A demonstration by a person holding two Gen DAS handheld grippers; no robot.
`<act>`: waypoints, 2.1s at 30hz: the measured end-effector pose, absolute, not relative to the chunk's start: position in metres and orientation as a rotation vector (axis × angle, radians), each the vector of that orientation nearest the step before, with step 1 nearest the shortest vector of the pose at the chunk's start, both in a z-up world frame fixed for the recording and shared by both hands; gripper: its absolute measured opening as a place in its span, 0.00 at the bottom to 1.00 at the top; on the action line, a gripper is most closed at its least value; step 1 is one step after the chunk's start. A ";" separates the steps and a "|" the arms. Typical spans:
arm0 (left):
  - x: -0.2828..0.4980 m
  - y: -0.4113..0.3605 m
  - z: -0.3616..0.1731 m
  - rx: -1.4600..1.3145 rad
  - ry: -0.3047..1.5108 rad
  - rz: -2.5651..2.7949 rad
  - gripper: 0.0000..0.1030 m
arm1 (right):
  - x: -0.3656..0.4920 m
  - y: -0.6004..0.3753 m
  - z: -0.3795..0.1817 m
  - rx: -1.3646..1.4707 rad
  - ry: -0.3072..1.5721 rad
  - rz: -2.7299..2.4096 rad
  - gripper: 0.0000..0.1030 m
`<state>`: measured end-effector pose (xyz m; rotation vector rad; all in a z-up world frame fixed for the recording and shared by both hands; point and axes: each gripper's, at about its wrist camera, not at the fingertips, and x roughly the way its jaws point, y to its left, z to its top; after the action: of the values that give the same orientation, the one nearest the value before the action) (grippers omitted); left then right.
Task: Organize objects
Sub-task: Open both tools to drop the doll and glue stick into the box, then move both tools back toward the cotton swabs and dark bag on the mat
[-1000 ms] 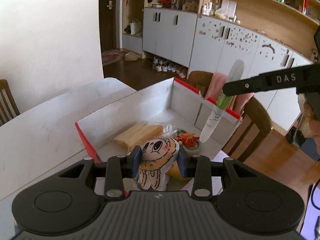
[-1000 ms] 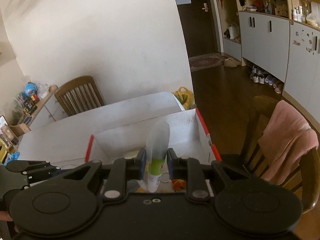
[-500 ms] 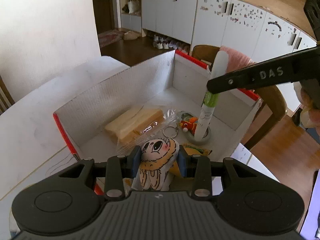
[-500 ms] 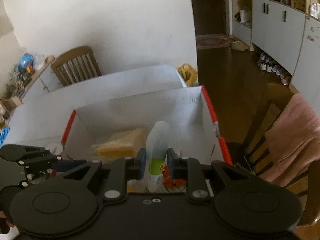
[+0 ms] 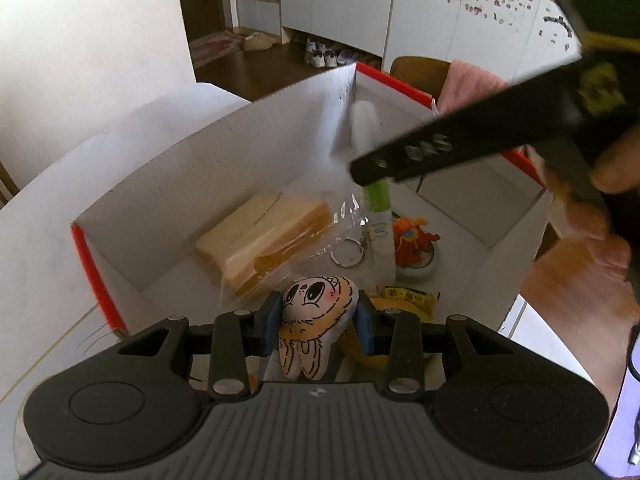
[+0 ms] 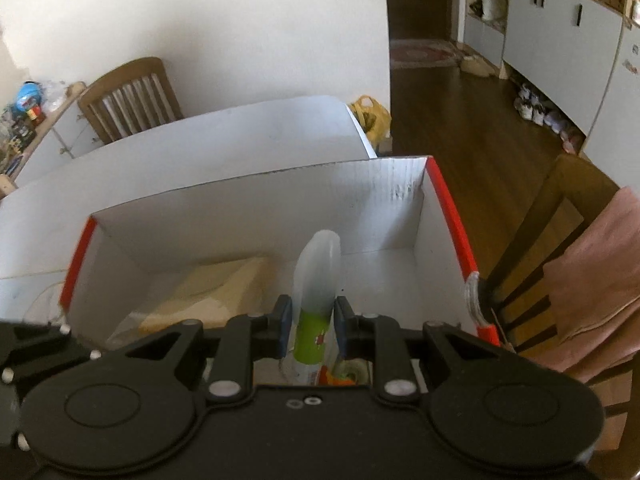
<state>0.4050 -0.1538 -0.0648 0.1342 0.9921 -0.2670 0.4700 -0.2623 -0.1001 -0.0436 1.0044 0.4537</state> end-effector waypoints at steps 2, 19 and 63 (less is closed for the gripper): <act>0.406 -0.155 -0.066 0.135 1.000 -0.270 0.35 | 0.477 -0.259 -0.106 -0.039 1.031 0.426 0.21; 0.410 -0.139 -0.069 -0.004 1.036 -0.269 0.46 | 0.484 -0.263 -0.116 -0.050 1.090 0.391 0.26; 0.272 -0.063 0.013 -0.125 0.742 -0.274 0.68 | 0.323 -0.244 -0.040 0.047 0.871 0.570 0.78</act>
<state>0.2724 -0.0629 0.0132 -0.1248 0.7423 -0.2735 0.3230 -0.2440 -0.0397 0.0470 0.8707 0.5702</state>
